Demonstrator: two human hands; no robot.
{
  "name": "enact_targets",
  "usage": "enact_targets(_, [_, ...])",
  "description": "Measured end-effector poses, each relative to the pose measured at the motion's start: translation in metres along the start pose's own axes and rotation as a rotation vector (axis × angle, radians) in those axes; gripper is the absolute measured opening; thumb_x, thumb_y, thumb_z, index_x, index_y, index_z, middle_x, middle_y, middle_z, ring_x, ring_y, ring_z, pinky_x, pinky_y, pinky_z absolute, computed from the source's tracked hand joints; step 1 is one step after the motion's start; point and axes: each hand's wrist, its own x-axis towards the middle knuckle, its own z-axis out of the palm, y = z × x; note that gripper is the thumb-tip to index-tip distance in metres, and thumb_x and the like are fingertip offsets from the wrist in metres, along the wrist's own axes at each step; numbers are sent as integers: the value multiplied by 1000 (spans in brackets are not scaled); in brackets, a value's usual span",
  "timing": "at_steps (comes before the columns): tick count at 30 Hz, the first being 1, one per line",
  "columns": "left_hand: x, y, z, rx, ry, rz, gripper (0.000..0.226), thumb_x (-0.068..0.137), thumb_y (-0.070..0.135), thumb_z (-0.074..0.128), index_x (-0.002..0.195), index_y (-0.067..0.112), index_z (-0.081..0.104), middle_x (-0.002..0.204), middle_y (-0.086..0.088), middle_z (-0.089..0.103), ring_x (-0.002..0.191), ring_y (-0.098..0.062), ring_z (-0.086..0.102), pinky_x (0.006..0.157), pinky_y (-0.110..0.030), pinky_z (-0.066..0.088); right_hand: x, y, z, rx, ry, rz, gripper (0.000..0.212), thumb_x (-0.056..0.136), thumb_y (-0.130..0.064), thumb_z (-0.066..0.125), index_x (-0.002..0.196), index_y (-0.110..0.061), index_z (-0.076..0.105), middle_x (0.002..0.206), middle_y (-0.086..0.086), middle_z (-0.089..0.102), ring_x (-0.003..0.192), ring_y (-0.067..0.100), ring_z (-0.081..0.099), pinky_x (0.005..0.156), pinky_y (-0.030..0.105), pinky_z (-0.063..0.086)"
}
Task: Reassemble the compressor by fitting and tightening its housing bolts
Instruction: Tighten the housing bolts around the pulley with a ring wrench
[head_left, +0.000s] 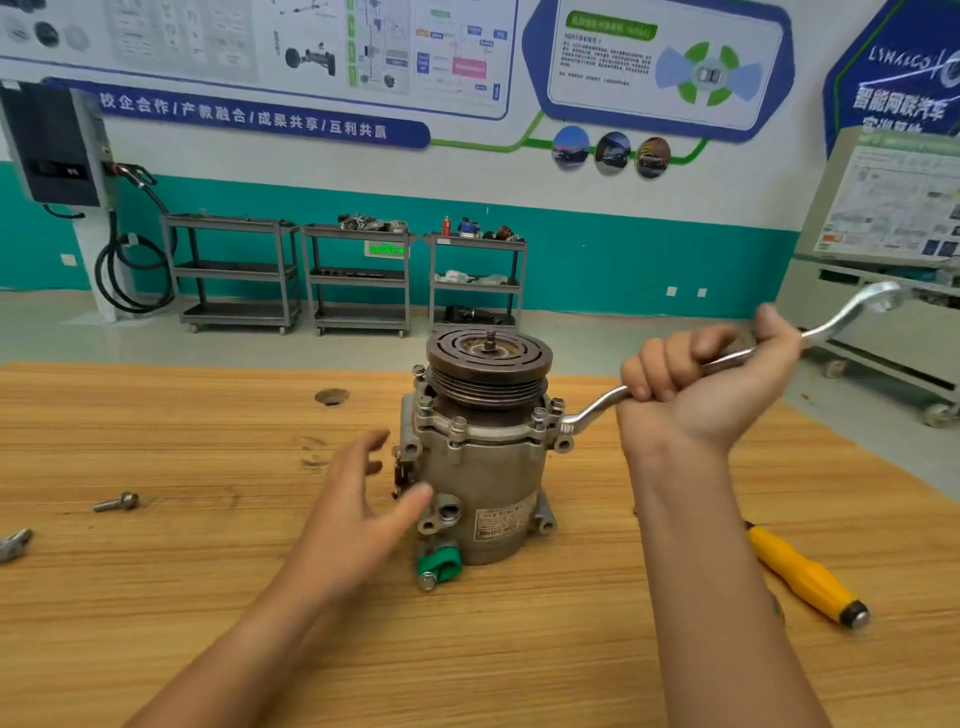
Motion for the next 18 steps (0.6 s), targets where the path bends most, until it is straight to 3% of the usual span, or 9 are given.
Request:
enact_targets(4, [-7,-26,18,63,-122,48,83,80,44,66,144,32,14,131,24,18,117,10,22,96,-6,20,6,17,-8,6,-43,4,56,95,-31,30,40,-21,27,36,-7,17,35,10,10,38,16,13])
enact_targets(11, [-4,-33,18,91,-130,72,78,83,43,63,145,30,17,132,23,16,119,8,24,94,-8,21,13,25,-6,33,-167,-37,54,92,-22,26,37,-22,28,34,-8,18,33,9,12,39,14,18])
enact_targets(18, [-4,-32,17,90,-129,71,79,84,42,63,146,29,16,134,23,15,120,5,25,96,-13,25,15,26,-17,-56,-292,-18,32,69,-26,34,38,-22,32,35,-7,21,32,11,18,43,18,27])
